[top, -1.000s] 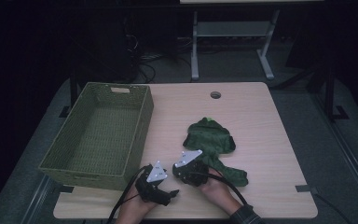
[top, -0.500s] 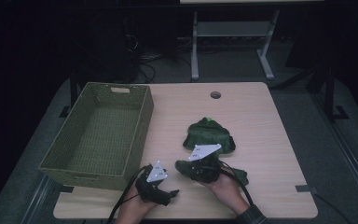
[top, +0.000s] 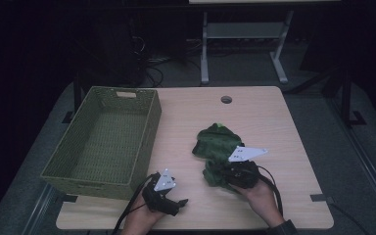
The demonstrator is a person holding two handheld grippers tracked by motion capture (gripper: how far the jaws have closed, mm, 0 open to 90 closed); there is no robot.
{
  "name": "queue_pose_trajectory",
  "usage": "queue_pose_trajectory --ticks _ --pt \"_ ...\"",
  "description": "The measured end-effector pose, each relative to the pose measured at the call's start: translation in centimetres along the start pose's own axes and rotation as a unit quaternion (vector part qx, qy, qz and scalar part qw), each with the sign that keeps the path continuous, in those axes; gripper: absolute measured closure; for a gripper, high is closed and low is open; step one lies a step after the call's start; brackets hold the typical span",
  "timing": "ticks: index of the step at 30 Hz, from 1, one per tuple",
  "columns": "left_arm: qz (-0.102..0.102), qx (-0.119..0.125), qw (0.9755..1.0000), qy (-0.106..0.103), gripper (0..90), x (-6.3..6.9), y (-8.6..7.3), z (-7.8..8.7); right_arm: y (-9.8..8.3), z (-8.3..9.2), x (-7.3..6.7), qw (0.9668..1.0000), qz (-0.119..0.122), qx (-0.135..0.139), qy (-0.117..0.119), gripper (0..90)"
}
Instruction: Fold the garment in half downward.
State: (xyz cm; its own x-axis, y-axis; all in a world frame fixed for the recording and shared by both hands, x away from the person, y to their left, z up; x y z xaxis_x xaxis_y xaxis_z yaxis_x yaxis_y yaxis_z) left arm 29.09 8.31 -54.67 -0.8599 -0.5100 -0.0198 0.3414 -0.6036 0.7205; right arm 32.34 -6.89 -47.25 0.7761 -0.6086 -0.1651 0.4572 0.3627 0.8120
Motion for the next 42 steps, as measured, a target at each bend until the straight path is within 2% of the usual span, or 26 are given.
queue_pose_trajectory --ticks 7,9,11,16,22,26,30,32,33,39,42 --pt "-0.002 -0.001 1.0000 0.000 12.9 0.0 0.0 0.0 -2.4 1.2 2.4 0.9988 -0.022 -0.021 -0.040 84.0" --pt "-0.002 -0.001 1.0000 0.000 12.9 0.0 0.0 0.0 -3.0 1.4 3.0 0.9982 -0.029 -0.028 -0.044 83.5" --pt "-0.002 -0.001 1.0000 0.000 13.0 0.0 0.0 0.0 -3.9 1.3 3.7 0.9969 -0.043 -0.042 -0.052 82.4" --pt "-0.002 -0.001 1.0000 0.000 12.9 0.0 0.0 0.0 -4.9 0.8 5.0 0.9937 -0.052 -0.063 -0.077 78.0" --pt "-0.002 -0.001 1.0000 0.000 12.9 0.0 0.0 0.0 -5.6 -0.5 5.3 0.9916 -0.033 -0.086 -0.092 73.8" --pt "-0.002 -0.002 1.0000 -0.001 12.9 0.0 0.0 0.0 -5.3 -0.4 5.3 0.9918 -0.037 -0.080 -0.093 70.1" --pt "-0.001 -0.001 1.0000 -0.001 12.9 0.0 0.0 0.0 -4.4 1.2 5.3 0.9940 -0.046 -0.051 -0.085 67.2" --pt "-0.002 -0.001 1.0000 -0.001 12.9 0.0 0.0 0.0 -4.2 2.1 5.5 0.9946 -0.042 -0.044 -0.084 65.5" --pt "-0.001 -0.001 1.0000 -0.001 12.9 0.0 0.0 0.0 -4.1 2.4 5.5 0.9947 -0.048 -0.040 -0.082 64.6" --pt "-0.003 -0.002 1.0000 -0.001 12.6 0.0 0.0 0.0 -5.0 4.5 6.4 0.9954 -0.048 -0.035 -0.075 58.4" --pt "-0.004 -0.002 1.0000 -0.002 12.4 0.0 0.0 0.0 -5.7 5.7 7.1 0.9947 -0.052 -0.033 -0.082 57.2"
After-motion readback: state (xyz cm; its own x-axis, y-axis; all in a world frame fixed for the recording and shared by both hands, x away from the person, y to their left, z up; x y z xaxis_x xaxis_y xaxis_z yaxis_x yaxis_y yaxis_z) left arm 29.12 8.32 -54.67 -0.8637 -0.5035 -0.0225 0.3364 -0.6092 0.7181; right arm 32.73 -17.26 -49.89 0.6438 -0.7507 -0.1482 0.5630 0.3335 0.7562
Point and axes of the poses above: each handheld gripper's, and its own axes: z roughly backward along the jaws, y roughly out of its top, x roughly to its right, the point moved 10 cm from there along -z, roughly forward along the jaws, and after that the axes turned 2 degrees about -z, right-handed, at the moved point
